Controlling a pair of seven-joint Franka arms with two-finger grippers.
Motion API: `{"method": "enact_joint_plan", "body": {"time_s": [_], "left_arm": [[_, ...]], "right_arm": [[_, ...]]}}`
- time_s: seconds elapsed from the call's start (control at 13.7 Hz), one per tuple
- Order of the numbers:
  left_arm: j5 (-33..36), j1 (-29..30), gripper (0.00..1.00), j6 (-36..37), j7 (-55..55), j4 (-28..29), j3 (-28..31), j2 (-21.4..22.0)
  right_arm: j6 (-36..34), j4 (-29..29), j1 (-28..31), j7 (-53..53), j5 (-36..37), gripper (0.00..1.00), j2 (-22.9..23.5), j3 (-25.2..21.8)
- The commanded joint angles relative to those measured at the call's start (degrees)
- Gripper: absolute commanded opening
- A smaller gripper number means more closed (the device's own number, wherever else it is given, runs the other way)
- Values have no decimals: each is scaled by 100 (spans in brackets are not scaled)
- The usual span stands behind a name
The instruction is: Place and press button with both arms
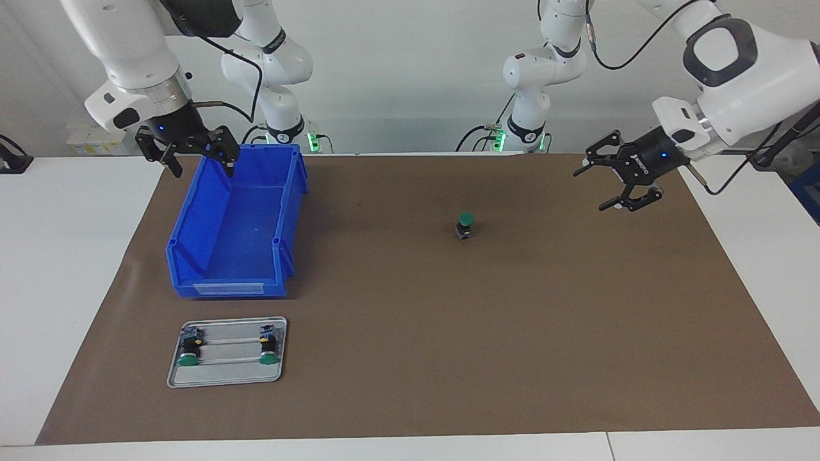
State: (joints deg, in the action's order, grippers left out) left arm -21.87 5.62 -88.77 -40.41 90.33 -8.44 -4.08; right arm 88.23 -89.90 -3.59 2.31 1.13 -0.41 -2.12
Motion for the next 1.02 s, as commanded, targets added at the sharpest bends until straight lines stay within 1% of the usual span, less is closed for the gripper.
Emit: {"method": "enact_joint_plan", "body": {"time_s": [0.0, 0.07, 0.15, 0.29, 0.36, 0.51, 0.58, 0.73, 0.95], "left_arm": [[1558, -884, 89, -212, 1706, 55, 53, 161], [1737, -983, 96, -142, 2199, 90, 53, 205], [1765, -992, 99, -98, 2631, 212, 53, 267], [1791, -940, 99, -53, 3169, 406, 61, 364], [1922, -905, 99, -53, 3258, 398, 70, 373], [2544, -887, 100, -132, 3276, 328, 123, 346], [2617, -791, 100, -167, 3276, 319, 140, 338], [2600, -388, 100, -211, 3189, 266, 140, 337], [2574, -255, 100, -176, 2995, 249, 193, 381]], "right_arm": [[-34, -98, 51, 76, 10, 100, -109, 62], [-34, -98, 60, 76, 10, 100, -109, 62], [-34, -98, 51, 76, 10, 100, -109, 62], [-34, -98, 51, 76, 10, 100, -109, 62], [-34, -98, 51, 76, 10, 100, -109, 62], [-43, -98, 51, 76, 10, 100, -109, 62], [-34, -98, 51, 76, 10, 100, -109, 62], [-34, -89, 60, 76, 10, 100, -109, 62], [-34, -89, 60, 76, 10, 100, -109, 62]]}}
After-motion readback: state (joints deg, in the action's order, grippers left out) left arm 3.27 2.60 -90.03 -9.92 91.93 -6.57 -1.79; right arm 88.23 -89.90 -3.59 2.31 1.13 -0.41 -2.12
